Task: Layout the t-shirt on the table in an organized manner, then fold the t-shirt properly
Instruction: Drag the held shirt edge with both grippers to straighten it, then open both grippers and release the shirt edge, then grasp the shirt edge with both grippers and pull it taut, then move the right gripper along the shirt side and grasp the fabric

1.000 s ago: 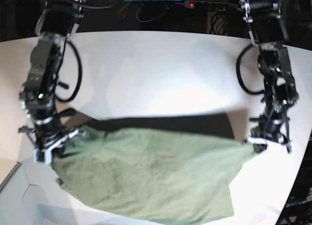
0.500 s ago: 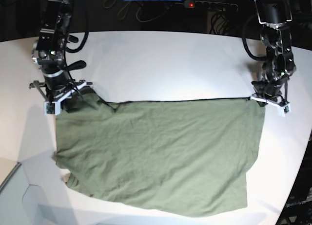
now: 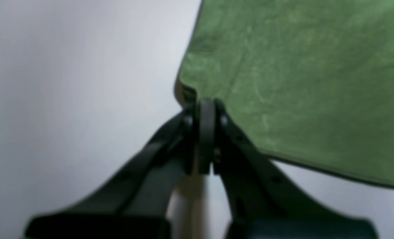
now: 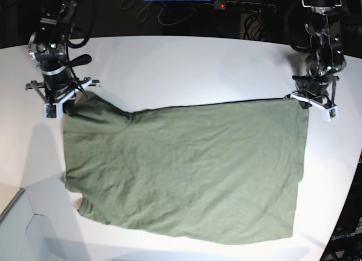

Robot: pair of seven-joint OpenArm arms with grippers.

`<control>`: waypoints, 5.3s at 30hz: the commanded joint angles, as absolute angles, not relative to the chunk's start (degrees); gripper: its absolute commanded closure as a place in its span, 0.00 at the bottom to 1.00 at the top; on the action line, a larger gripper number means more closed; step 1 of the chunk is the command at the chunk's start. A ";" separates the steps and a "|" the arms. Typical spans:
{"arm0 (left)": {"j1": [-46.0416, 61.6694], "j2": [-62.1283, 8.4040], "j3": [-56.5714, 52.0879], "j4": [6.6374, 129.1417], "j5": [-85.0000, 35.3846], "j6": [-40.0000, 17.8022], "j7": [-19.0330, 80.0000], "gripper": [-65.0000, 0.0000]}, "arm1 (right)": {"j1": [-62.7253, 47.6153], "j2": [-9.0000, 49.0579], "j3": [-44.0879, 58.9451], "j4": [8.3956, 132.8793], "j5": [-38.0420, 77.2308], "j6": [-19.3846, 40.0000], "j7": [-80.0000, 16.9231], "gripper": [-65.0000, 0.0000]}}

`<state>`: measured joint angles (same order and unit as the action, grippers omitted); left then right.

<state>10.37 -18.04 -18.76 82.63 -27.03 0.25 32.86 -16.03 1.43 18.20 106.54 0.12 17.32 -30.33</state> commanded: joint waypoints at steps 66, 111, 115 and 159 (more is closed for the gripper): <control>3.12 -9.80 -25.45 97.89 -27.30 0.13 39.87 0.85 | 2.51 0.40 24.13 95.60 -0.04 32.66 -37.67 0.78; 17.89 -14.99 -28.79 90.68 -27.65 0.04 38.02 1.00 | 12.88 9.80 14.29 83.47 0.04 32.92 -44.00 0.48; 18.15 -15.08 -28.88 90.68 -27.65 0.04 37.93 1.00 | 19.38 11.47 14.29 70.37 0.04 32.92 -44.00 0.48; 11.30 -14.73 -28.62 78.90 -27.65 0.04 37.32 1.00 | 23.69 8.75 8.13 57.89 0.13 40.00 -38.55 0.87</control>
